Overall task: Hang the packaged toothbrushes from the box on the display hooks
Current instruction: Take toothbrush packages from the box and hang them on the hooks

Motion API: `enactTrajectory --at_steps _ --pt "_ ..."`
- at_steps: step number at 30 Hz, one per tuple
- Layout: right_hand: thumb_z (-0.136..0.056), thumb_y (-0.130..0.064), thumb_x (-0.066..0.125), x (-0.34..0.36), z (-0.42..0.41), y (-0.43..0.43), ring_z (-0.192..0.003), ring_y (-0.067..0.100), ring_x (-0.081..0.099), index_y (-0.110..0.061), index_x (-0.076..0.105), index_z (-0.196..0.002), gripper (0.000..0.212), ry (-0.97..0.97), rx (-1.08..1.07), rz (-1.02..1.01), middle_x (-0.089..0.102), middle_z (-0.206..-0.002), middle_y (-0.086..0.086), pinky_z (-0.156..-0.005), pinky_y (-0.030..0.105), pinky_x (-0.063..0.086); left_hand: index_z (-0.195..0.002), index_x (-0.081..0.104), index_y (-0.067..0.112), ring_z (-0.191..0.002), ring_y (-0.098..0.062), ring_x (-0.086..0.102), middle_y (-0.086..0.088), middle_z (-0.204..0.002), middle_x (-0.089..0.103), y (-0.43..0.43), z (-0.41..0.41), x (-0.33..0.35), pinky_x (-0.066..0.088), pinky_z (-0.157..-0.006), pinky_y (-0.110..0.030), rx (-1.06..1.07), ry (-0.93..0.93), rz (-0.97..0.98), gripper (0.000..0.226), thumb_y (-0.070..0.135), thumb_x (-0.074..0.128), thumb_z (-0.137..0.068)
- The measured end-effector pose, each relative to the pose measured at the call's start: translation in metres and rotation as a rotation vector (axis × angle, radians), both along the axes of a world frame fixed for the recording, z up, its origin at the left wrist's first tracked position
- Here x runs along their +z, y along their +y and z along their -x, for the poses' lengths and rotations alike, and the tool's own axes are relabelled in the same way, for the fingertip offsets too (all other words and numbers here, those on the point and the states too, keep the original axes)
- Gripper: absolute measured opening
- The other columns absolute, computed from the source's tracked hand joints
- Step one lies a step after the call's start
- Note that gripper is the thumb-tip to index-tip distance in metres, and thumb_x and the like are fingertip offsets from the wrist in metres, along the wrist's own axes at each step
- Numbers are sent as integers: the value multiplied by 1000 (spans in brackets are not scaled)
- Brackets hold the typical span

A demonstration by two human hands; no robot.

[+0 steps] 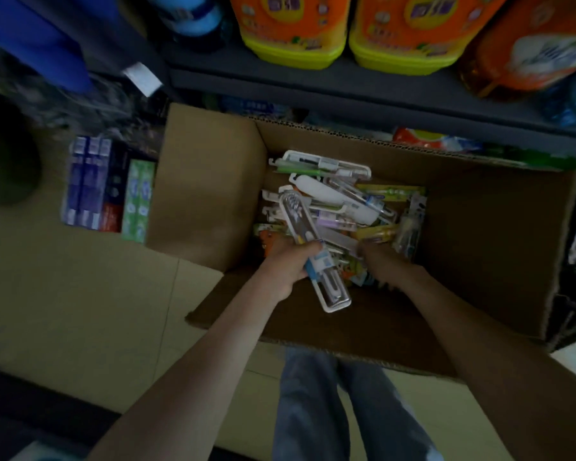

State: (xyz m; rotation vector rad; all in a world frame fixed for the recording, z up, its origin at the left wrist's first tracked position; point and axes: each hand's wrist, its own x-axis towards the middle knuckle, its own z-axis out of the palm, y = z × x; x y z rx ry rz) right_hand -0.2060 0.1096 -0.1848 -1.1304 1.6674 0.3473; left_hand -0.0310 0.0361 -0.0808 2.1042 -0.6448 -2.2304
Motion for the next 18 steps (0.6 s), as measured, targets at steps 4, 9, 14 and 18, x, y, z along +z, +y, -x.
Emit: enactTrajectory --at_steps 4,9,14,18 --pt "-94 4 49 7 -2 -4 -104 23 54 -15 21 -150 65 -10 -71 -29 32 -149 15 -73 29 43 -118 54 13 -84 -13 61 -2 -101 62 -6 -6 4 53 -64 -27 -77 -25 53 25 7 59 -94" --pt "-93 -15 61 -49 1 -16 -134 32 37 -21 16 -151 74 43 -44 82 28 -153 9 -98 43 44 -124 56 10 -97 -21 61 -7 -113 63 -9 -10 -50 52 -72 -33 -170 -76 77 32 8 61 -93" --pt "-80 -22 74 -101 -10 -15 -127 35 39 -16 32 -141 75 119 142 223 39 -140 13 -97 47 42 -112 56 17 -100 -23 61 -2 -104 61 -3 -7 -96 54 -86 -42 -142 -61 107 20 10 61 -93" --pt "-93 -5 53 -83 -11 -17 -131 34 37 -12 26 -148 61 101 229 193 35 -146 16 -94 43 44 -124 54 14 -109 -28 59 -10 -122 60 3 -10 -100 50 -96 -48 -68 -108 90 31 11 61 -94"
